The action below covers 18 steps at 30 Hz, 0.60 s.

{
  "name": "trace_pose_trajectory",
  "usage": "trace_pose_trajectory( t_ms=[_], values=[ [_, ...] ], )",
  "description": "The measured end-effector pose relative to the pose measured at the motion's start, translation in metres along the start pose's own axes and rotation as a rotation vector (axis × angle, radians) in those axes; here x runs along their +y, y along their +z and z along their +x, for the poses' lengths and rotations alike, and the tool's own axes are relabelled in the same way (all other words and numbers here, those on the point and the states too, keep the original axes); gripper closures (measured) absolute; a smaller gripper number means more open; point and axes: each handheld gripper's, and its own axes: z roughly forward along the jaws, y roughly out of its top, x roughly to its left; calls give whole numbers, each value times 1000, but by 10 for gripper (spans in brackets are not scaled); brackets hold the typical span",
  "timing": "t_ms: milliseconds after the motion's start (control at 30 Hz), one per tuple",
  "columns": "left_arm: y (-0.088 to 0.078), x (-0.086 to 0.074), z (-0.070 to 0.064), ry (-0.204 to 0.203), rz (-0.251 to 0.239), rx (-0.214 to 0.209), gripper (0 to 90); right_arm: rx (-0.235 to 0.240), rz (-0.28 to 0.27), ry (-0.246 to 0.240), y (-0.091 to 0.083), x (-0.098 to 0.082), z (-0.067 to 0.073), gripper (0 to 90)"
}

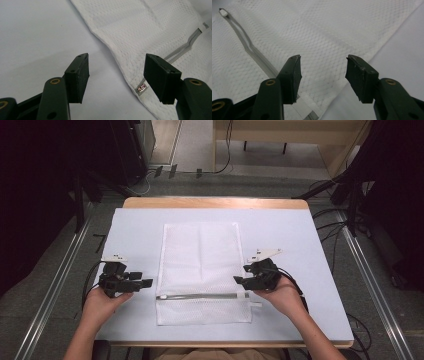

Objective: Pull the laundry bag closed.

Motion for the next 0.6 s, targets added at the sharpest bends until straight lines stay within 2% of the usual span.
trace_pose_trajectory(
  t_ms=[233,433,600],
  values=[
    [0,0,0,9,-9,13,378,39,-2,-28,7,15,12,494],
    [0,0,1,11,-8,12,382,50,6,-18,16,26,19,493],
    [-2,-1,1,16,-31,9,386,68,12,-54,28,36,32,493]
  ],
)
